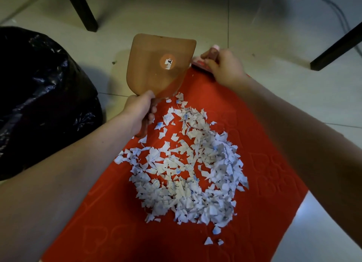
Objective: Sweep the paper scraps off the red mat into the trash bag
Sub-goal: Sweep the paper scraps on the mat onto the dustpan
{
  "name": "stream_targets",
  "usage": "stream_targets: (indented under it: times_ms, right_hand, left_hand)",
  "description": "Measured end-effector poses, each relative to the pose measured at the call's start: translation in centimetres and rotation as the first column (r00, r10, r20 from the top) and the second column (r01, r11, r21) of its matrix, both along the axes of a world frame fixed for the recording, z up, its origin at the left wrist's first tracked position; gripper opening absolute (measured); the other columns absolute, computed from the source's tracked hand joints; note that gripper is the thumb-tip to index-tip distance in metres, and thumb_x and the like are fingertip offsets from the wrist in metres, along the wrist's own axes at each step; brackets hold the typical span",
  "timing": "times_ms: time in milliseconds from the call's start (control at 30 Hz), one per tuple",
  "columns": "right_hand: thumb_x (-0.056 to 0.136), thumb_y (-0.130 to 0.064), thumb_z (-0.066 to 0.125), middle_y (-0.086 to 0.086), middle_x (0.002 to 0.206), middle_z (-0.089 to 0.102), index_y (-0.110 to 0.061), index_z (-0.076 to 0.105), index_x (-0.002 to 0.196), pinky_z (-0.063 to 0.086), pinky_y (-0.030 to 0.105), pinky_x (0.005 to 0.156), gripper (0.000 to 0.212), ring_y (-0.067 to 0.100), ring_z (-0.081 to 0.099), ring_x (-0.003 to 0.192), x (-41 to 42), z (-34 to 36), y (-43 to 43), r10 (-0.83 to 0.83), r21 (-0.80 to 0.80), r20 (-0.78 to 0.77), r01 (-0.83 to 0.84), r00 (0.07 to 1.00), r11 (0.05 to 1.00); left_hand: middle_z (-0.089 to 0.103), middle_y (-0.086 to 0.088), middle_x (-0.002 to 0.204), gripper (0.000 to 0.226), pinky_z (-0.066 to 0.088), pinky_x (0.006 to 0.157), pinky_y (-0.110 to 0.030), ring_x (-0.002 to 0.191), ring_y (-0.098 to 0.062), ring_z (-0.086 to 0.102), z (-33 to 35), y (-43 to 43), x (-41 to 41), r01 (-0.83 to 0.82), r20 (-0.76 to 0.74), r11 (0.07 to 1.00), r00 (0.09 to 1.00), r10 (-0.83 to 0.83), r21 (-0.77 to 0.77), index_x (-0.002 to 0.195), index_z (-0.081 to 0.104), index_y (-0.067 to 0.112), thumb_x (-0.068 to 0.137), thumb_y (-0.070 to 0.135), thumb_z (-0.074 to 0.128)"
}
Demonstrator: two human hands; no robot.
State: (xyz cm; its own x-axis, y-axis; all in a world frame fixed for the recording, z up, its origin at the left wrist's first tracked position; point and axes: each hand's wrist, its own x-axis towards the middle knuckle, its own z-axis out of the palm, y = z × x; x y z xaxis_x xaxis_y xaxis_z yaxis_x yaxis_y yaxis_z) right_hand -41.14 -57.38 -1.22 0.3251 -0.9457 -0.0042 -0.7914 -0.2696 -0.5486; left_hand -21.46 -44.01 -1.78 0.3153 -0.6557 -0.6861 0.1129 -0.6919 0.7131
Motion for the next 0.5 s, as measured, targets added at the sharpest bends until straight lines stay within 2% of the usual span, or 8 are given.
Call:
stream_targets:
  times_ms: [100,167,233,300,400,433,500]
  right_hand:
    - [0.094,-0.029,0.052,-0.002,0.111,0.067,-0.022,0.067,0.113,0.049,0.033,0.088,0.024,0.014,0.060,0.101,0.1,0.9,1.5,0.225,0.077,-0.053,-0.220,0.973,0.972]
    - [0.094,-0.018,0.054,-0.004,0.107,0.066,-0.018,0.067,0.113,0.048,0.022,0.085,0.023,0.009,0.059,0.096,-0.7,2.3,2.8,0.341,0.128,-0.035,-0.334,0.939,0.934]
    - [0.094,-0.013,0.055,-0.006,0.103,0.064,-0.014,0.067,0.112,0.043,0.011,0.080,0.022,0.006,0.058,0.092,-2.1,3.8,4.0,0.370,0.162,-0.013,-0.363,0.929,0.917]
    - [0.093,-0.012,0.055,-0.006,0.101,0.064,-0.015,0.067,0.110,0.044,0.015,0.082,0.021,0.007,0.059,0.091,-3.7,4.9,4.6,0.329,0.155,0.036,-0.331,0.944,0.931]
    - [0.093,-0.014,0.055,-0.003,0.100,0.067,-0.018,0.068,0.110,0.049,0.029,0.087,0.022,0.012,0.062,0.092,-4.8,4.9,3.5,0.225,0.091,0.036,-0.228,0.974,0.969]
    - [0.092,-0.016,0.054,-0.002,0.101,0.068,-0.020,0.068,0.109,0.050,0.035,0.089,0.023,0.014,0.062,0.094,-4.8,4.3,2.9,0.179,0.051,0.025,-0.180,0.984,0.982]
    - [0.092,-0.022,0.052,0.000,0.108,0.068,-0.024,0.068,0.110,0.050,0.037,0.089,0.025,0.018,0.062,0.098,-4.5,3.0,1.5,0.031,-0.017,0.015,-0.031,0.999,0.999]
  left_hand:
    - [0.045,-0.003,0.059,0.023,0.033,0.042,-0.020,0.038,-0.011,0.034,-0.1,0.2,0.1,0.006,-0.004,1.000,1.000,-0.006,-0.001,0.075,0.050,0.013,0.093,0.028,0.046]
    - [0.045,-0.003,0.060,0.025,0.030,0.041,-0.018,0.034,-0.011,0.033,-0.1,0.3,0.2,0.003,0.004,1.000,1.000,-0.003,-0.012,0.071,0.050,0.013,0.092,0.027,0.046]
    - [0.045,-0.003,0.060,0.025,0.030,0.040,-0.017,0.034,-0.011,0.033,-0.1,0.2,0.2,-0.002,0.009,1.000,1.000,0.002,-0.016,0.070,0.050,0.014,0.091,0.027,0.046]
    - [0.045,-0.002,0.059,0.025,0.030,0.041,-0.017,0.035,-0.012,0.033,-0.1,0.1,0.2,-0.005,0.008,1.000,1.000,0.005,-0.016,0.070,0.051,0.014,0.092,0.027,0.047]
    - [0.045,-0.002,0.058,0.022,0.031,0.041,-0.017,0.036,-0.012,0.034,-0.1,-0.1,-0.1,0.005,0.010,1.000,1.000,-0.005,-0.017,0.075,0.051,0.014,0.092,0.027,0.047]
    - [0.045,-0.002,0.058,0.022,0.031,0.041,-0.018,0.037,-0.012,0.034,0.0,-0.2,-0.2,0.008,0.013,1.000,1.000,-0.008,-0.018,0.076,0.051,0.013,0.092,0.027,0.047]
    - [0.045,-0.002,0.057,0.022,0.032,0.042,-0.019,0.038,-0.012,0.034,0.2,-0.3,-0.4,0.013,0.023,1.000,1.000,-0.012,-0.024,0.077,0.051,0.012,0.092,0.027,0.047]
